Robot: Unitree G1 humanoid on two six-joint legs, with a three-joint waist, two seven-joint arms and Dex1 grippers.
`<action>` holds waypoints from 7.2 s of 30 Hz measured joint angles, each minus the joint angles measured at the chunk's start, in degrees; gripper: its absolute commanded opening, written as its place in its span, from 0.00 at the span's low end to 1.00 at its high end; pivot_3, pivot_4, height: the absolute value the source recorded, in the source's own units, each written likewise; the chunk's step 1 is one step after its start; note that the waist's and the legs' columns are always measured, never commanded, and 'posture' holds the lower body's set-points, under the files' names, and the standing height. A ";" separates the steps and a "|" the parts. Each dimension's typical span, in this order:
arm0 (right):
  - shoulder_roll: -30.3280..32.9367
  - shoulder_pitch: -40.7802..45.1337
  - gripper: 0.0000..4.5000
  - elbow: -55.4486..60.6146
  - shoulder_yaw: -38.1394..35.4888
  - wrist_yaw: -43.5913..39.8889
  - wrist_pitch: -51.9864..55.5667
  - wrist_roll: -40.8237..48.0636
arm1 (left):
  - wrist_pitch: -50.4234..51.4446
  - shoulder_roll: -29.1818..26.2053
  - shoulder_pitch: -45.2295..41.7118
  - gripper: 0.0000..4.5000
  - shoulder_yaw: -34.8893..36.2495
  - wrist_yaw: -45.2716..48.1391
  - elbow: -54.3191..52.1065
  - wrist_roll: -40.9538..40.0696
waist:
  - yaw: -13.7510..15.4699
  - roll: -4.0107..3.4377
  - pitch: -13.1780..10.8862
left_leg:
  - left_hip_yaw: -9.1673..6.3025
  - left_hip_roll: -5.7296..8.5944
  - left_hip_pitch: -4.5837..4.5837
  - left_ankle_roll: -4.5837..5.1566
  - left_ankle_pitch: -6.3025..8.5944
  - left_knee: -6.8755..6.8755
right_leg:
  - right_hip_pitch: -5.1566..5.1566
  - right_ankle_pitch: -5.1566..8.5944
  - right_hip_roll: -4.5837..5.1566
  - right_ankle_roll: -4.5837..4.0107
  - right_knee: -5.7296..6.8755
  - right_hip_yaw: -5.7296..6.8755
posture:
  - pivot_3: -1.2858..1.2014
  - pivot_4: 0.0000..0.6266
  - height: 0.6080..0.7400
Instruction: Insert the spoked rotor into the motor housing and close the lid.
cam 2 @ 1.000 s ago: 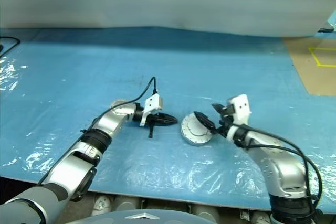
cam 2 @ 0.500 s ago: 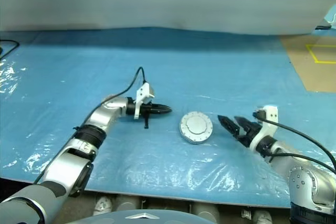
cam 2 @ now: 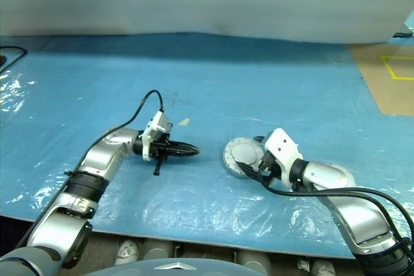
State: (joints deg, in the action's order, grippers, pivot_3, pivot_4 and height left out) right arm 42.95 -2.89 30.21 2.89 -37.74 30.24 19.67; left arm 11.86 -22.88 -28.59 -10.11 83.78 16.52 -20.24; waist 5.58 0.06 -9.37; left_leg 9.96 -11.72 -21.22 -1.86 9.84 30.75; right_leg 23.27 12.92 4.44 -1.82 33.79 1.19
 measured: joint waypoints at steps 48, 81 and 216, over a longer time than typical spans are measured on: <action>-13.56 3.90 0.66 -9.38 3.09 4.06 0.57 -2.72 | -4.48 1.08 1.31 0.00 -1.60 -4.35 1.02 1.71 | -0.36 0.26 0.18 | 0.01 -0.05 0.66 0.05 0.03 0.55 | -0.33 0.25 -0.04 0.32 0.84 -0.23 | 0.52 0.24 1.00; -12.63 4.20 0.66 -11.61 5.65 3.14 -4.07 -7.43 | -11.85 12.28 -4.78 0.00 -5.32 -14.74 14.48 11.60 | -0.27 0.97 0.65 | -0.08 0.00 1.26 0.25 0.16 -0.10 | -0.86 0.26 -0.05 0.46 -0.13 -0.48 | 0.52 0.24 1.00; -36.89 22.79 0.51 -22.48 -21.71 40.62 18.99 69.39 | 52.78 11.34 -5.80 0.59 40.97 -48.18 4.41 -40.68 | -0.02 0.09 0.01 | -0.22 0.18 -0.96 -0.08 -0.01 0.56 | 0.93 -0.10 -0.07 0.20 0.83 0.14 | 0.52 0.24 1.00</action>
State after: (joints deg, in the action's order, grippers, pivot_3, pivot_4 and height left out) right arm 6.05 19.90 7.73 -18.82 2.88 49.23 89.06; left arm 64.63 -11.54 -34.38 30.85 35.60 20.92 -60.92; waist 5.56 0.15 -9.36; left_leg 9.73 -11.54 -22.17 -1.94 9.83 31.32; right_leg 24.21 12.82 4.37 -1.62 34.61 1.33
